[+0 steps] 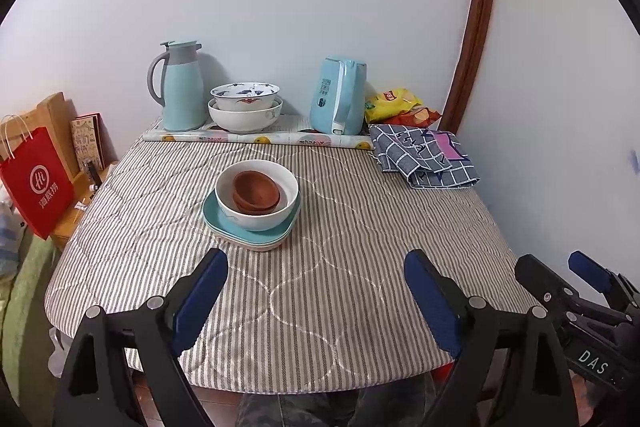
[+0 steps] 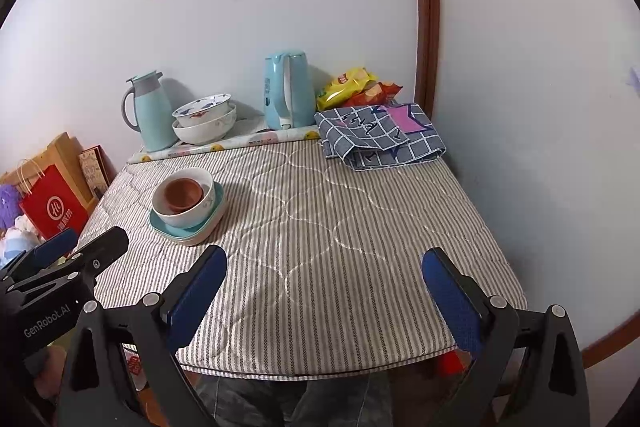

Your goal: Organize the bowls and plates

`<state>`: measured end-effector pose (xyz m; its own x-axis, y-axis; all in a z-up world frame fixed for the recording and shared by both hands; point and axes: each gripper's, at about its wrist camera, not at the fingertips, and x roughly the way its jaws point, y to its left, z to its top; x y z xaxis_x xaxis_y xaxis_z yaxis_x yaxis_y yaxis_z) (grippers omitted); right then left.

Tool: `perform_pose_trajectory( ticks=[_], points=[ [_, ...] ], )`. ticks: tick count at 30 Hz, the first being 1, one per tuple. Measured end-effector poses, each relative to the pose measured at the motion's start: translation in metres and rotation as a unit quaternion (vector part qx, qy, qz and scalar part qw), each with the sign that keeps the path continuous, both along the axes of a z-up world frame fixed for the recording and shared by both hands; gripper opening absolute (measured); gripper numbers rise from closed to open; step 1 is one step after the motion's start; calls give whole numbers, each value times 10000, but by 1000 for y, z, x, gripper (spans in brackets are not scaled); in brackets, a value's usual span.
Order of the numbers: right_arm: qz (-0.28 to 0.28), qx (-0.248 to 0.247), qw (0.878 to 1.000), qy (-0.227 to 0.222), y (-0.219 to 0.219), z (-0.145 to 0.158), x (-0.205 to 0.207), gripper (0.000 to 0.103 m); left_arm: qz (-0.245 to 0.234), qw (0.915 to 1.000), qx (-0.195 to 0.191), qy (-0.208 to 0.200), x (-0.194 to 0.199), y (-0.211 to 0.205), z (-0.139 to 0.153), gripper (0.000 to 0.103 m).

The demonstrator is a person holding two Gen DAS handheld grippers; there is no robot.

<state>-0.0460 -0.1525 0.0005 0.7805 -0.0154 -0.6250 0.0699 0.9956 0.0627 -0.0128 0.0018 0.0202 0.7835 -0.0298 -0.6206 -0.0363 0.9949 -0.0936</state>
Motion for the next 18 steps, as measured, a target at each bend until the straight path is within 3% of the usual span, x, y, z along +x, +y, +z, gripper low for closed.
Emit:
perform_pose_trajectory(
  ticks=[18],
  points=[
    [19, -13, 10000, -42, 1, 4, -3, 97, 49, 10000, -11, -7, -1, 3, 1, 90]
  ],
)
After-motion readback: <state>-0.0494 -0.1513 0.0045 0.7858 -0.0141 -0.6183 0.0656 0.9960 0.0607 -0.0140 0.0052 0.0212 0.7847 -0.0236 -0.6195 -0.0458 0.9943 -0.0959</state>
